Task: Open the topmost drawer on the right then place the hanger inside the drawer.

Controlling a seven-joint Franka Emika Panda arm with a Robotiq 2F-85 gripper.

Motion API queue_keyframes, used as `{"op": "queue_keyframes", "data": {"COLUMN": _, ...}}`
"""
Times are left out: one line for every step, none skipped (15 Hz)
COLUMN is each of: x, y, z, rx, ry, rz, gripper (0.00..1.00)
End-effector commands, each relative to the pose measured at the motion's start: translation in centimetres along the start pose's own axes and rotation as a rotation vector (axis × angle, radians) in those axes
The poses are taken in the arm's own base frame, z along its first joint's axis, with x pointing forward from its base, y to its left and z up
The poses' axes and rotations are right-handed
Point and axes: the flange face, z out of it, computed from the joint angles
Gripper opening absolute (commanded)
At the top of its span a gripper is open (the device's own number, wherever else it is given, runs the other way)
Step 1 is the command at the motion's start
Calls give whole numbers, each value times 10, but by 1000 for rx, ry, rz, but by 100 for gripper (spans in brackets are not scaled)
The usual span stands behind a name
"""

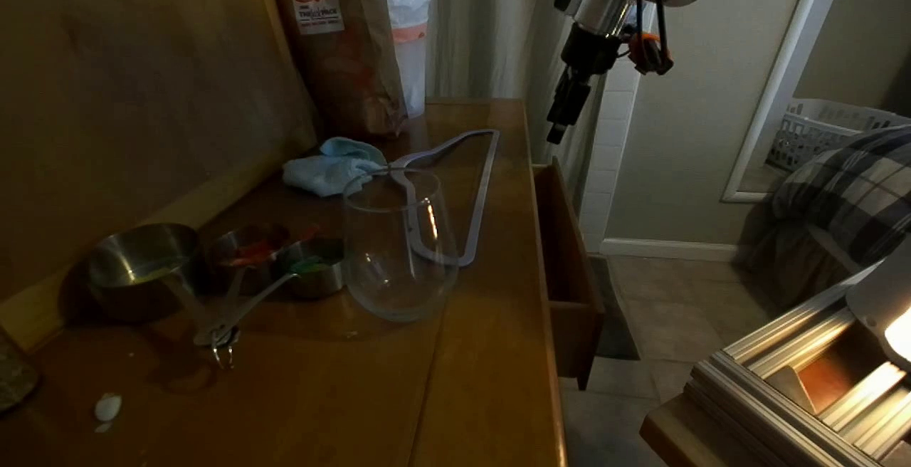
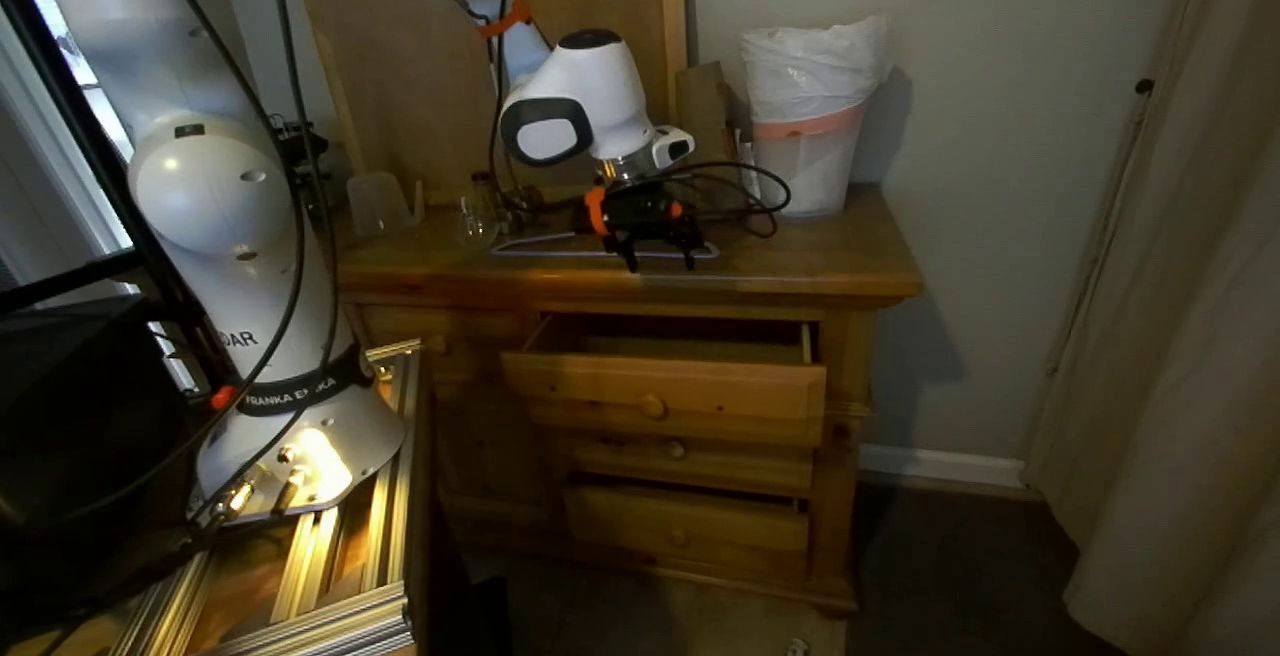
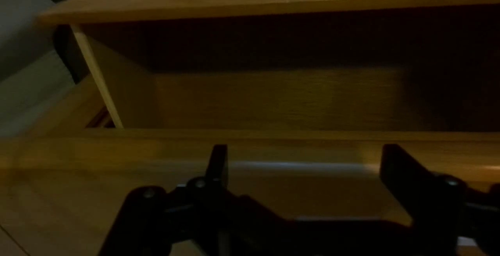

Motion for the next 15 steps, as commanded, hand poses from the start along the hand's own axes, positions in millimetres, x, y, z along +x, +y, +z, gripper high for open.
{"op": "queue_keyframes", "data": {"x": 8, "y": -3, "z": -3, "rx": 4, "ry": -1, "rz": -37, "gripper": 100}}
{"op": "queue_keyframes", "data": {"x": 12, "y": -5, "z": -5, "rx": 3, "ry": 4, "rz": -42, "gripper": 100}}
{"op": "queue_keyframes", "data": {"x": 12, "y": -6, "z": -5, "rx": 5, "ry": 2, "rz": -42, "gripper": 100}}
{"op": "queue_keyframes", "data": {"x": 11, "y": -5, "z": -4, "rx": 6, "ry": -1, "rz": -40, "gripper": 100}}
{"op": "queue_keyframes", "data": {"x": 9, "y": -5, "z": -3, "rx": 6, "ry": -3, "rz": -38, "gripper": 100}}
{"op": "queue_keyframes", "data": {"x": 9, "y": -4, "z": -2, "rx": 7, "ry": -4, "rz": -37, "gripper": 100}}
{"op": "queue_keyframes", "data": {"x": 9, "y": -4, "z": -2, "rx": 7, "ry": -4, "rz": -37, "gripper": 100}}
{"op": "queue_keyframes", "data": {"x": 22, "y": -9, "z": -7, "rx": 27, "ry": 35, "rz": -66, "gripper": 100}}
{"op": "queue_keyframes", "data": {"x": 31, "y": -13, "z": -14, "rx": 28, "ry": 59, "rz": -102, "gripper": 100}}
{"op": "queue_keyframes", "data": {"x": 36, "y": -14, "z": -20, "rx": 11, "ry": 68, "rz": -138, "gripper": 100}}
{"op": "queue_keyframes", "data": {"x": 43, "y": -17, "z": -26, "rx": 5, "ry": 84, "rz": -170, "gripper": 100}}
{"op": "queue_keyframes", "data": {"x": 50, "y": -20, "z": -31, "rx": -2, "ry": 98, "rz": -200, "gripper": 100}}
{"op": "queue_keyframes", "data": {"x": 60, "y": -24, "z": -35, "rx": 4, "ry": 120, "rz": -232, "gripper": 100}}
{"op": "queue_keyframes", "data": {"x": 69, "y": -28, "z": -38, "rx": 12, "ry": 143, "rz": -258, "gripper": 100}}
{"op": "queue_keyframes", "data": {"x": 76, "y": -30, "z": -39, "rx": 19, "ry": 161, "rz": -288, "gripper": 100}}
